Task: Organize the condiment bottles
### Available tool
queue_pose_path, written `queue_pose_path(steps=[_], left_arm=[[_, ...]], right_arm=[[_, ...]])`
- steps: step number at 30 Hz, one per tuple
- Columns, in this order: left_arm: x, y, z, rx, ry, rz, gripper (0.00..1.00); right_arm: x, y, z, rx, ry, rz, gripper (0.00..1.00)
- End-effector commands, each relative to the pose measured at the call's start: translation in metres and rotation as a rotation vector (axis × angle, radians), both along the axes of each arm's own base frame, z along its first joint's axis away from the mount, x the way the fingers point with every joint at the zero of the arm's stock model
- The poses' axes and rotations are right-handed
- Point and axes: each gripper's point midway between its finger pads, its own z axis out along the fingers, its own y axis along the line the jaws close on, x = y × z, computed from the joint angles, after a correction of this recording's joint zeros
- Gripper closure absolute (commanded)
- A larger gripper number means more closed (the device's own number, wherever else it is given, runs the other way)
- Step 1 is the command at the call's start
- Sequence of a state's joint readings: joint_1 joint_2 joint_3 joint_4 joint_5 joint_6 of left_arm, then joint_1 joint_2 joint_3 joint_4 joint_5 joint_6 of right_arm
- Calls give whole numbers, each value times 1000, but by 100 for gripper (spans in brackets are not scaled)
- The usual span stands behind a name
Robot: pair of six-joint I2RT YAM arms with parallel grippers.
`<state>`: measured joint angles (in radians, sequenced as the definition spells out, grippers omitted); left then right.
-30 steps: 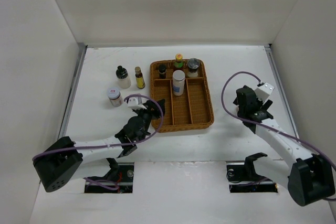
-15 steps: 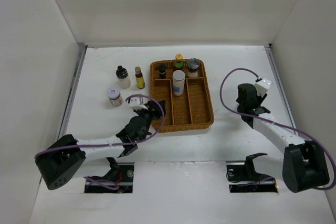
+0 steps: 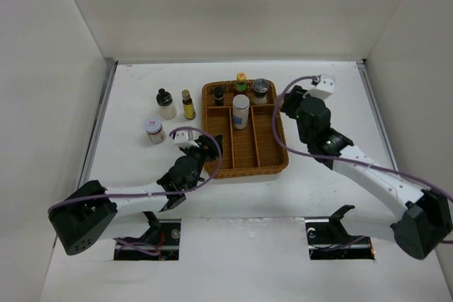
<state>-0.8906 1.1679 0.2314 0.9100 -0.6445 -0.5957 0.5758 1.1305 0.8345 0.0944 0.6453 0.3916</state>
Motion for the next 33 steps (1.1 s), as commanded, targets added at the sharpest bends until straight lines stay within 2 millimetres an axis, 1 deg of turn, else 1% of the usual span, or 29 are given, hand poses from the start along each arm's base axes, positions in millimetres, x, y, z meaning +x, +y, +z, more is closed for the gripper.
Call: queue_pose_path(steps=[1,6,8,11,13,17,21,23,25,26,27,28,29,31,33], left_arm=[[6,-5,26,-76,-50,0,41],[6,-3,24,-73,-48,4,41],[6,-3,25,-74,-50,6,41],[8,-2,23,-68,-46,11,41],[8,-2,22,-69,-44,11,41],[9,-3,20,-63,-40,12,41],[9,-2,22,-67,-43,14,41],[10,0,22,-66,-44,23,41],[10,1,23,-68,-46,23,41],[9,1,23,-68,-47,23,41],[10,1,24,-69,-50,26,41],[11,2,25,-67,-50,29,41],[11,3,24,-66,-49,30,41],[11,4,27,-68,-54,32,41],[11,5,34,-73,-68,35,42]], right_arm=[[25,46,17,28,-59,119,56],[54,84,-3,5,-29,191,57],[62,91,-14,-9,-7,201,57],[67,93,-30,-32,24,193,57],[68,90,-41,-53,44,176,57],[70,88,-67,-92,88,165,56],[73,89,-95,-135,144,160,55],[75,89,-106,-149,165,157,53],[75,88,-109,-165,175,155,51],[75,89,-110,-169,176,157,48],[73,90,-108,-175,174,159,43],[72,89,-106,-172,169,154,34],[71,88,-103,-171,163,149,27],[68,86,-94,-165,148,146,21],[63,80,-77,-139,116,138,14]])
